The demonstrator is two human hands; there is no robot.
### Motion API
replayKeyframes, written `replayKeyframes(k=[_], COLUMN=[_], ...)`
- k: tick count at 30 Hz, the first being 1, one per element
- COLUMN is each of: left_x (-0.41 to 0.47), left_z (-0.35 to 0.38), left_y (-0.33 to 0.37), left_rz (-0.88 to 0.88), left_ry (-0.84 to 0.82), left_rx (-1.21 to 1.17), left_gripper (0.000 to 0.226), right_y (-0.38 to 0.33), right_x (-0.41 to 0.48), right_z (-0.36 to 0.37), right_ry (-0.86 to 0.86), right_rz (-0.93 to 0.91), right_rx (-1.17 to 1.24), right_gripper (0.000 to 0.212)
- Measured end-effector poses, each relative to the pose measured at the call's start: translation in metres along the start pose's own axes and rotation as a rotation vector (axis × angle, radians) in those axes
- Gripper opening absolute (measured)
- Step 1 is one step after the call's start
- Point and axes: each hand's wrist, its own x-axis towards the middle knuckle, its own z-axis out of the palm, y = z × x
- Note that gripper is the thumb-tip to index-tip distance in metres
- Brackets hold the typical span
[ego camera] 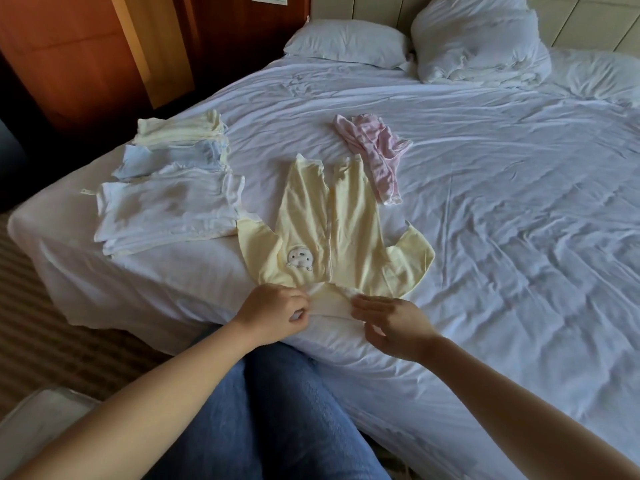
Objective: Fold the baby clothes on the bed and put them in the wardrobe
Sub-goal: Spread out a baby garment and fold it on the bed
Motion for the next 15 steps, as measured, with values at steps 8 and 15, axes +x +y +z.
replayKeyframes(k=[8, 15], left_x=[0.030, 0.041], left_z=[0.011, 0.020], left_y=[0.040, 0.039], left_rz=[0.077, 0.131], left_ry=[-0.363, -0.201], left_rx=[0.106, 0.063], left_gripper=[0.070, 0.059], right_y=[0.001, 0.026], right_x=[-0.010, -0.013], right_z=[-0.005, -0.026], right_ry=[-0.039, 0.108], right_rz=[0.108, 0.262], right_rx=[0.057, 0.022], right_gripper=[0.050, 0.038])
